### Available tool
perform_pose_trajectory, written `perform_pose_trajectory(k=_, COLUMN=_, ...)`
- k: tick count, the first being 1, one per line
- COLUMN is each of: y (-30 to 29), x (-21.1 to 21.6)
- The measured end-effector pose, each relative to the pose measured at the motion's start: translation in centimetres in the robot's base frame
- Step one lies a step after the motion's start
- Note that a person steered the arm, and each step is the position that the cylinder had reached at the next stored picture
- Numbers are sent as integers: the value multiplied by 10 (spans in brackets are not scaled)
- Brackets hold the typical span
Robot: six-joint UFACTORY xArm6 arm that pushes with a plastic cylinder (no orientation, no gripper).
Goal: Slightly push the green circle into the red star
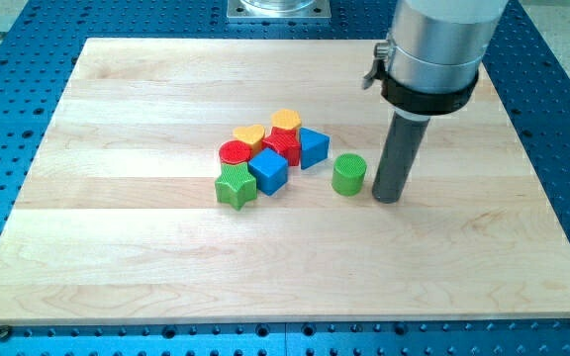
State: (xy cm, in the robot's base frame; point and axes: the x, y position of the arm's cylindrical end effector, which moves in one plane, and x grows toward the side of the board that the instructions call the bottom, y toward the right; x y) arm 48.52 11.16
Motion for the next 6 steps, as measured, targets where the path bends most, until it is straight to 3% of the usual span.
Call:
perform_pose_trajectory(k=1, y=-24, x=0)
perform_pose_trajectory(k=3, y=-8, x=-18)
perform_pose_trajectory(k=6, y=-55, x=-18)
